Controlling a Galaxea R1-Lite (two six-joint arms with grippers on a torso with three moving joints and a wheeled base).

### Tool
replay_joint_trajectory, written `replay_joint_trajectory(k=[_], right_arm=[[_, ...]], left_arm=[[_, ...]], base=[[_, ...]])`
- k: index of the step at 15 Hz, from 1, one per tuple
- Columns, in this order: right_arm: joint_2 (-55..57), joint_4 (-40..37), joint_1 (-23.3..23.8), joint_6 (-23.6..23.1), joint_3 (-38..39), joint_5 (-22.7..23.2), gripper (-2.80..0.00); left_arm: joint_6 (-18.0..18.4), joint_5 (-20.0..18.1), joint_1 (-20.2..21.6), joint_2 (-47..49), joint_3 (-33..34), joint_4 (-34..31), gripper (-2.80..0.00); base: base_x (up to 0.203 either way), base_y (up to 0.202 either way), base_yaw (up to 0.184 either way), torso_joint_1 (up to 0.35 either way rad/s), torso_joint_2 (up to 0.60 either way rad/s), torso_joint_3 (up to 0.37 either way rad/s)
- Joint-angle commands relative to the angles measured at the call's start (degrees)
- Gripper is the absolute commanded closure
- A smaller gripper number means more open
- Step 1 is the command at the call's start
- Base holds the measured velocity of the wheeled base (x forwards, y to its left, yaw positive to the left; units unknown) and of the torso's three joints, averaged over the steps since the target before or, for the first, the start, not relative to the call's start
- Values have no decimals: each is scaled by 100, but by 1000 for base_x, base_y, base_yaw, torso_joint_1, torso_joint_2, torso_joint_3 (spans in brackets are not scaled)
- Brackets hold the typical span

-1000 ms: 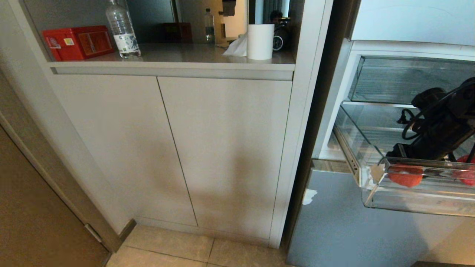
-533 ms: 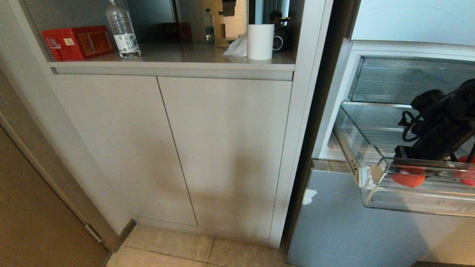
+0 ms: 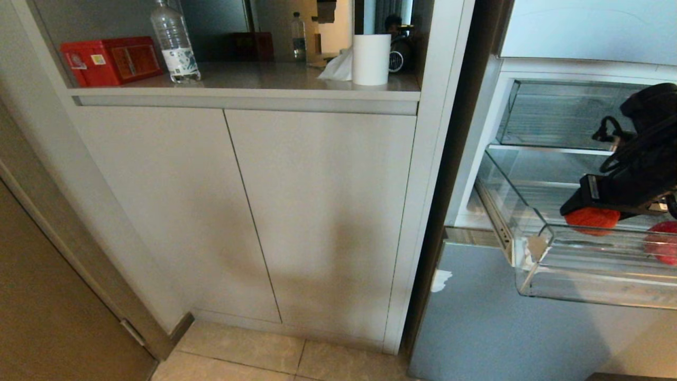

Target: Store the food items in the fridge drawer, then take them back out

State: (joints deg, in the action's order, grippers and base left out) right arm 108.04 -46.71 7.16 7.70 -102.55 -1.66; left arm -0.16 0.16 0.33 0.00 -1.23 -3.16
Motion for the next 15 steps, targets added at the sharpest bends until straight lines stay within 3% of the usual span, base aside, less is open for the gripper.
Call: replay_joint_trajectory(k=[1, 4, 10, 15], right_arm=[[-677, 445, -8, -4, 493, 1, 0], [-1405, 913, -4, -15, 1273, -9, 0], [-3030, 1097, -11, -82, 1913, 0, 0], [-5577, 1220, -12, -173, 3330, 17, 0]], left_arm=[[-2, 2, 2, 0, 0, -1, 0], [-2, 2, 2, 0, 0, -1, 0], [-2, 2, 2, 0, 0, -1, 0], [-2, 2, 2, 0, 0, -1, 0]], base=[[0, 0, 0, 0, 0, 0], [0, 0, 0, 0, 0, 0], [0, 0, 0, 0, 0, 0], [0, 0, 0, 0, 0, 0]])
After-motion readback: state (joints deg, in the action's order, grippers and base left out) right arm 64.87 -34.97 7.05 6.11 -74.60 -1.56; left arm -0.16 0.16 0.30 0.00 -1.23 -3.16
